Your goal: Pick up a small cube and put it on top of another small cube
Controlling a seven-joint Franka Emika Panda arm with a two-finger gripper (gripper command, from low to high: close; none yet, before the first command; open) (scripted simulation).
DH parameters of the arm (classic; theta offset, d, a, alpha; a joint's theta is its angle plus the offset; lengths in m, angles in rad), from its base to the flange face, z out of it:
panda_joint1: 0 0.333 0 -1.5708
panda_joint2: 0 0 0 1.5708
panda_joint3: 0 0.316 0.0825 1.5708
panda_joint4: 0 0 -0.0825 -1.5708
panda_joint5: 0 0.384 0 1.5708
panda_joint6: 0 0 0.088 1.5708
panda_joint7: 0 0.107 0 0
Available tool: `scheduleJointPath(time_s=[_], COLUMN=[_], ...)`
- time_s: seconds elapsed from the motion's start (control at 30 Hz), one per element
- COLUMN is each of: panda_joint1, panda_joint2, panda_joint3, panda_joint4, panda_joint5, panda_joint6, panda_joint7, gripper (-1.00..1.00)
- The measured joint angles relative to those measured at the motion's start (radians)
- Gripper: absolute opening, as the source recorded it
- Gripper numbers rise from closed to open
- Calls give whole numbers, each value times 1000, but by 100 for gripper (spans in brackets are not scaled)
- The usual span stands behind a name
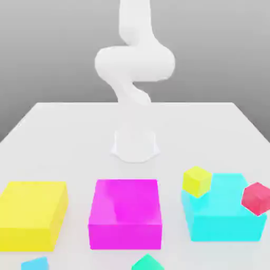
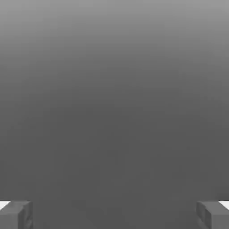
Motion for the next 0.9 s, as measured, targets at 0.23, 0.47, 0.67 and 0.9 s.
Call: scheduleJointPath(time_s=[0.23, 0.47, 0.67, 0.9], panda_joint1=[88, 146, 166, 163], panda_joint2=[261, 516, 730, 968], panda_joint3=[-73, -114, -113, -106], panda_joint4=[-4, -7, -11, -19], panda_joint5=[76, 149, 180, 130], panda_joint6=[76, 149, 215, 302], panda_joint7=[-211, -416, -570, -689], gripper=[0, 0, 0, 0])
